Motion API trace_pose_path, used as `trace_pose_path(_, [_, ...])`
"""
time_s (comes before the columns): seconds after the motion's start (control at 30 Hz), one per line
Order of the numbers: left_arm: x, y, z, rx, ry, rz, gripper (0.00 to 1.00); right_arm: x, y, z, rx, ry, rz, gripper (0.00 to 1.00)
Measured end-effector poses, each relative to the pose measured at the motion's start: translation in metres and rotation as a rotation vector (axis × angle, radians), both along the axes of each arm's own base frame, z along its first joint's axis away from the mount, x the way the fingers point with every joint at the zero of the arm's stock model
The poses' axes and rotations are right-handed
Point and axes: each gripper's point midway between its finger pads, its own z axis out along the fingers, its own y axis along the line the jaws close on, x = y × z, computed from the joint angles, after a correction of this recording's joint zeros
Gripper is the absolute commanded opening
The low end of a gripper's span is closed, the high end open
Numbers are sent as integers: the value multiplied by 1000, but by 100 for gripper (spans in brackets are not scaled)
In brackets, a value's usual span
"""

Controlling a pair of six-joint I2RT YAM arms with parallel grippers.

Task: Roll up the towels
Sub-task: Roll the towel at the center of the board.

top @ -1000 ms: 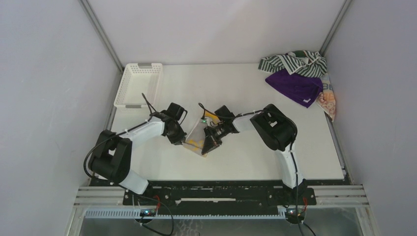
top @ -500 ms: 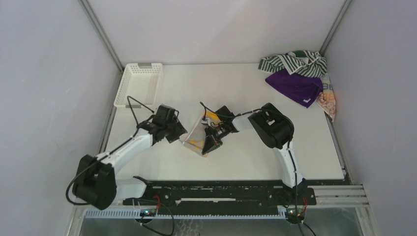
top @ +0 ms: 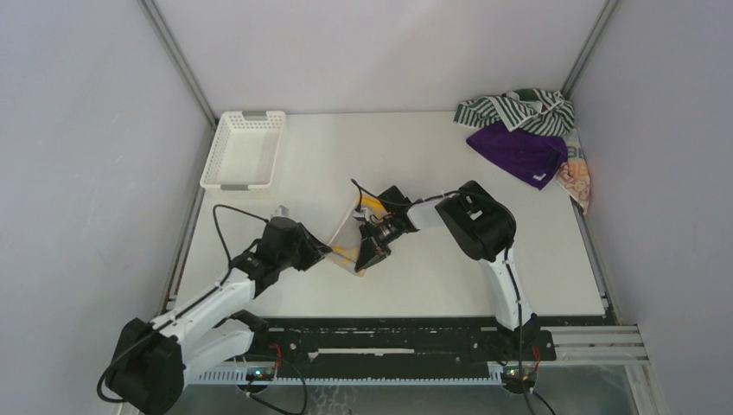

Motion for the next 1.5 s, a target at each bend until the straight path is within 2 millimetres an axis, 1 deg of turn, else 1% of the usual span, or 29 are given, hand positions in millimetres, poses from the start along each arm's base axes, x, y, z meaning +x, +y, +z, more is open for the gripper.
trace_pose_path(0.03, [1, 0, 6, -14, -21, 5, 36, 0, 0, 0, -1, 1, 0, 0])
trace_pose_path(0.1, [3, -2, 17, -41, -64, 9, 30, 0, 0, 0, -2, 2, 0, 0])
trace_pose_path(0.17, [4, -4, 21, -59, -80, 11, 24, 0, 0, 0, -3, 4, 0, 0])
trace_pose_path(0.23, [3, -7, 17, -59, -68, -1, 20, 0, 0, 0, -4, 5, 0, 0])
trace_pose_path(0.4, [-6, -19, -5, -39, 8, -52, 15, 0, 0, 0, -5, 5, 0, 0])
trace_pose_path(0.77, [-4, -21, -31, 12, 89, -60, 14, 0, 0, 0, -6, 5, 0, 0])
trace_pose_path(0.9, [6, -26, -27, 20, 85, -68, 16, 0, 0, 0, -8, 6, 0, 0])
trace_pose_path(1.0, [13, -30, -19, 16, 65, -76, 20, 0, 0, 0, -10, 7, 0, 0])
trace_pose_path(1.07, [15, -31, -15, 10, 53, -77, 24, 0, 0, 0, -12, 8, 0, 0])
trace_pose_path(1.17, [13, -29, -8, 5, 41, -74, 25, 0, 0, 0, -15, 8, -1, 0])
trace_pose_path(1.23, [12, -27, 0, -2, 23, -68, 25, 0, 0, 0, -15, 8, -1, 0])
trace_pose_path(1.33, [9, -23, 8, -7, 12, -50, 29, 0, 0, 0, -15, 8, -1, 0])
trace_pose_path(1.4, [3, -19, 6, -2, 28, -33, 28, 0, 0, 0, -15, 8, -1, 0])
trace_pose_path(1.5, [-9, -10, -6, 17, 77, -16, 23, 0, 0, 0, -15, 8, -1, 0])
